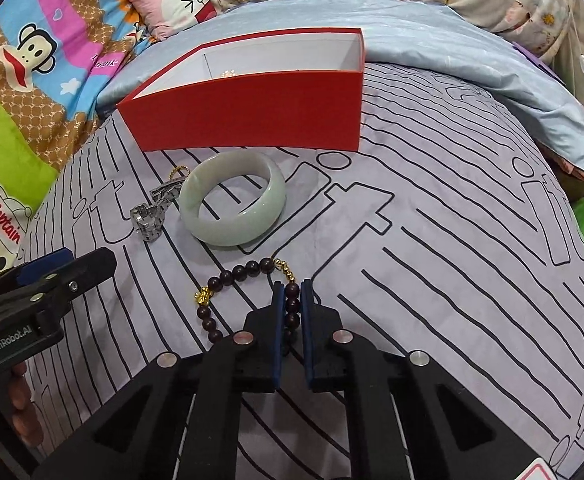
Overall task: Organize jewelry
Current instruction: 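Close the right tool on the dark brown bead bracelet, then close the left tool on the silver watch while the right tool holds the bead bracelet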
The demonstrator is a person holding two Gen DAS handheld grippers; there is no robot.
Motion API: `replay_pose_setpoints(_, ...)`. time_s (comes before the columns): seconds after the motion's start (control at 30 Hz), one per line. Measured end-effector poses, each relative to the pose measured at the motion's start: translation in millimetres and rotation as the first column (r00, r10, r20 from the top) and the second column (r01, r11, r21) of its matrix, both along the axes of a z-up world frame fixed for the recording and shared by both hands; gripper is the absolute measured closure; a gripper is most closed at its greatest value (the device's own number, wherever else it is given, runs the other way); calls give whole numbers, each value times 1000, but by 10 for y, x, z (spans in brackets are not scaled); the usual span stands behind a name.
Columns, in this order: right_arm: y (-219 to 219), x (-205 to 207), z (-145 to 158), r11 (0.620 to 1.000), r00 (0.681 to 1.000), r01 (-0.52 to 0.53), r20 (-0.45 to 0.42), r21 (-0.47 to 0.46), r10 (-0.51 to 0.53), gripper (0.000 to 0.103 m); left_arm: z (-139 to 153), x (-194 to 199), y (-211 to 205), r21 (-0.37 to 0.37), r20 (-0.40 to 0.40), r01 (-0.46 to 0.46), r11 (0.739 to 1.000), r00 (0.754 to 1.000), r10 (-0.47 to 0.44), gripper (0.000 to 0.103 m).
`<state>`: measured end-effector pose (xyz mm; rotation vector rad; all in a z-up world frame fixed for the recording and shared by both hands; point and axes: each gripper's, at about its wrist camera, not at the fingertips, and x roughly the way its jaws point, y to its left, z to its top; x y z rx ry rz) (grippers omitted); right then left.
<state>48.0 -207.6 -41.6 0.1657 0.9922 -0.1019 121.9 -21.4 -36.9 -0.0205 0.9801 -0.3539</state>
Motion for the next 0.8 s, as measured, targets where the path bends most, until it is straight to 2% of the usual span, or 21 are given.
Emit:
replay_pose_setpoints(0.33,-80,-123,141,999,999,27,20,20,-27,96,-16,44,-125,8,2,13,1000,1000,-13,28)
replay_pose_setpoints(0.8,-130,-310,125,999,999,35,1,31,-35,96,-53,58,-232,33,1,29,999,1000,-29,28)
